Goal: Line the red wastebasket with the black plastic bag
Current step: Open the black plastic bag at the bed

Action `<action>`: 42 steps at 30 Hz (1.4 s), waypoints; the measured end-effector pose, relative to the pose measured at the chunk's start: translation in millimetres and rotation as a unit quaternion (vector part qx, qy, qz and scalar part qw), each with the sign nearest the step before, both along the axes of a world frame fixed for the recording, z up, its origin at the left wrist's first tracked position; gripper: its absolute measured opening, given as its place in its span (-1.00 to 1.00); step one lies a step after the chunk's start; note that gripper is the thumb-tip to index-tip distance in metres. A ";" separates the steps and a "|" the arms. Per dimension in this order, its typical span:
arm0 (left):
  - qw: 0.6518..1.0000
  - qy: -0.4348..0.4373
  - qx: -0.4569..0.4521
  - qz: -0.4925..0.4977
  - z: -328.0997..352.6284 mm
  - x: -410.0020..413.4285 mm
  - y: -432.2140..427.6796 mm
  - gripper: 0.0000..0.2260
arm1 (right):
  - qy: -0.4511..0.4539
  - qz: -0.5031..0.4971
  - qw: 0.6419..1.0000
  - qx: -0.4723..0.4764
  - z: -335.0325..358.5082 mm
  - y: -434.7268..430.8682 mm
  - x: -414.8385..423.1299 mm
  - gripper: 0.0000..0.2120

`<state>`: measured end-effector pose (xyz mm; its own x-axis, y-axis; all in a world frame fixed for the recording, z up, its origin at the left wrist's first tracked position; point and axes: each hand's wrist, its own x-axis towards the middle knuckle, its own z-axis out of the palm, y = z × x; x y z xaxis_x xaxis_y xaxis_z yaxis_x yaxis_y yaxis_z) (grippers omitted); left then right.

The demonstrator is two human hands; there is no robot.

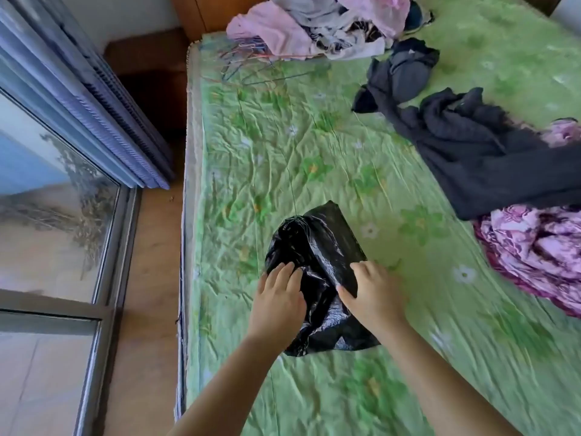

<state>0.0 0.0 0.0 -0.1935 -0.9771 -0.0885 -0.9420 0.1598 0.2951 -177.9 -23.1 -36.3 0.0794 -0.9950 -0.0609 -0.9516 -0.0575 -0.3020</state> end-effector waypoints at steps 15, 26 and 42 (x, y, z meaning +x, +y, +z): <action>0.999 0.043 -0.009 0.002 -27.1 -3.7 -14.9 -0.66 | -0.117 -0.088 0.986 -0.080 -52.9 -13.0 11.5 -0.89; 0.991 0.103 -0.089 -0.017 34.3 -19.3 15.8 -0.65 | -0.216 -0.023 0.967 -0.134 35.8 32.4 13.3 -0.83; 0.940 0.337 -0.055 -0.008 119.7 -47.9 135.7 -0.67 | -0.285 0.006 0.939 -0.195 151.7 172.5 7.4 -0.81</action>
<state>-47.9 135.7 119.7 -0.1838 -0.9697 0.1611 -0.5438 0.2368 0.8051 -170.5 149.4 115.4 0.0004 -0.9313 0.3642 -0.6411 -0.2797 -0.7147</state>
